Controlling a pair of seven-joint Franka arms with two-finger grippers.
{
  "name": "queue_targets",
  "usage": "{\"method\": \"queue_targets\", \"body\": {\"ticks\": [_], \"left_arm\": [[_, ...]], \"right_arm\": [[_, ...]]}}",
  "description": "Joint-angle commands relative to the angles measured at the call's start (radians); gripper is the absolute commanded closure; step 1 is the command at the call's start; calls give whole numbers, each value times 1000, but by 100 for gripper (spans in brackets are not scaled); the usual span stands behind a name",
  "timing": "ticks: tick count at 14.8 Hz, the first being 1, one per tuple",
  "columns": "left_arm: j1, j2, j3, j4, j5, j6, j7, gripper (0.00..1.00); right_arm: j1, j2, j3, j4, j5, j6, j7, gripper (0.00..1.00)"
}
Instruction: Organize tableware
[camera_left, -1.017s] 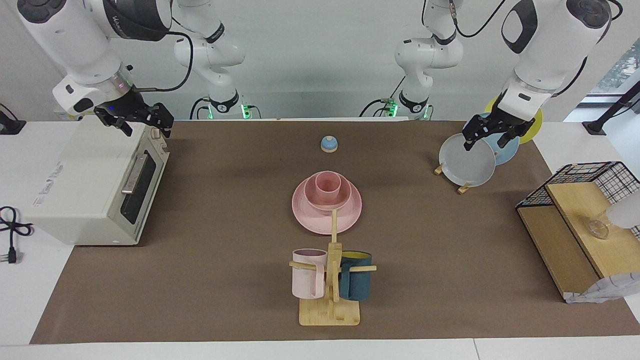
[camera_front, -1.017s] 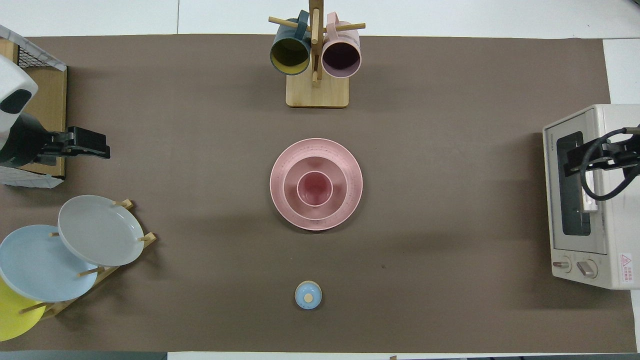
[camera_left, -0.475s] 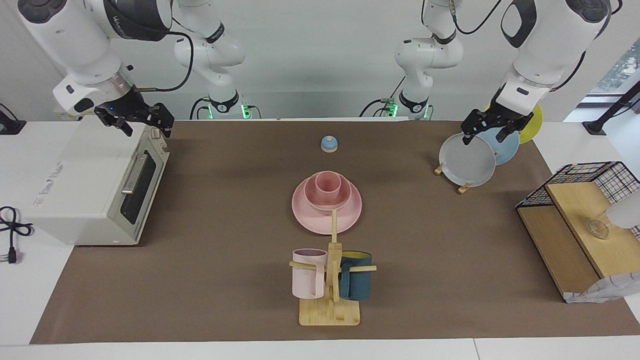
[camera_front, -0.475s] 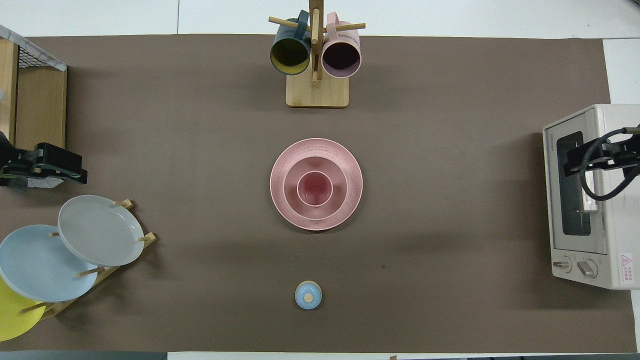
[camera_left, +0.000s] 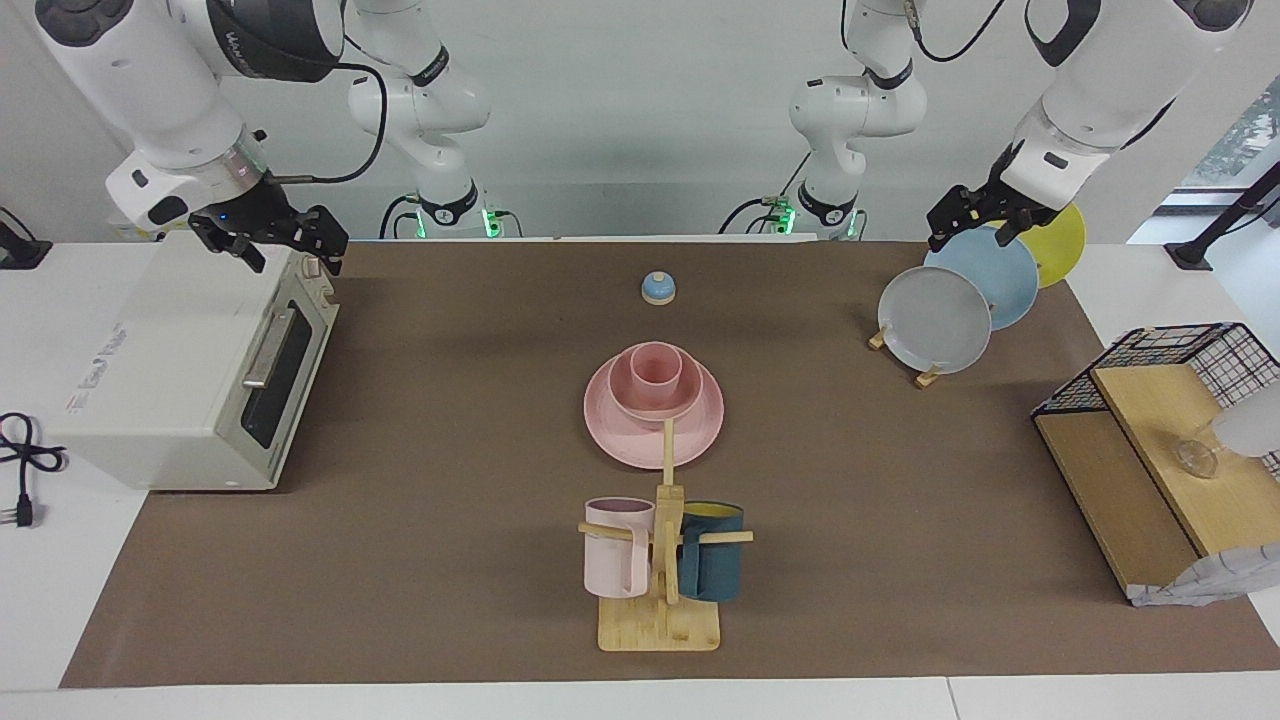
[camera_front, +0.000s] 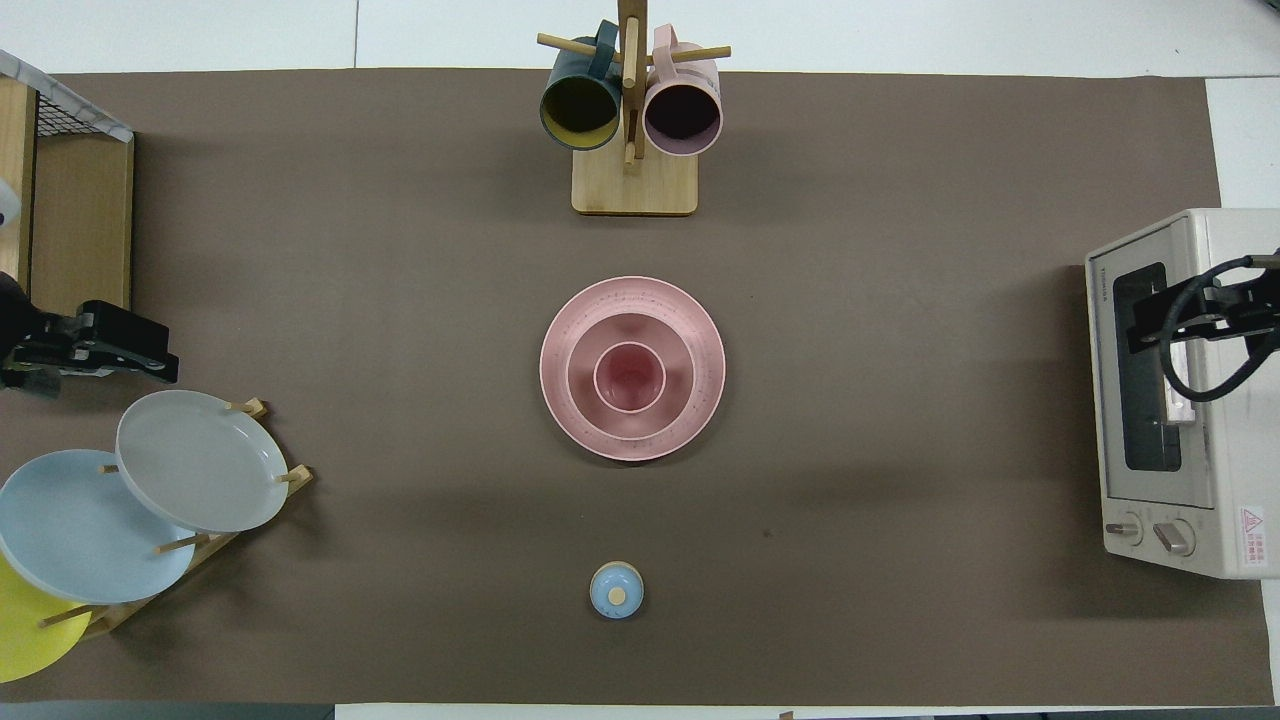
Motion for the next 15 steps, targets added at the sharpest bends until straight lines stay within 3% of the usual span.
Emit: {"method": "queue_targets", "body": {"ticks": [1,15], "left_arm": [[24,-13,-17,2,11,25,15,0],[20,-8,-14,-1,23,96,58,0]], "right_arm": [[-4,-16,3,-13,5,2,-20,0],[-6,-16,1,-14,5,0,-20,0]]}}
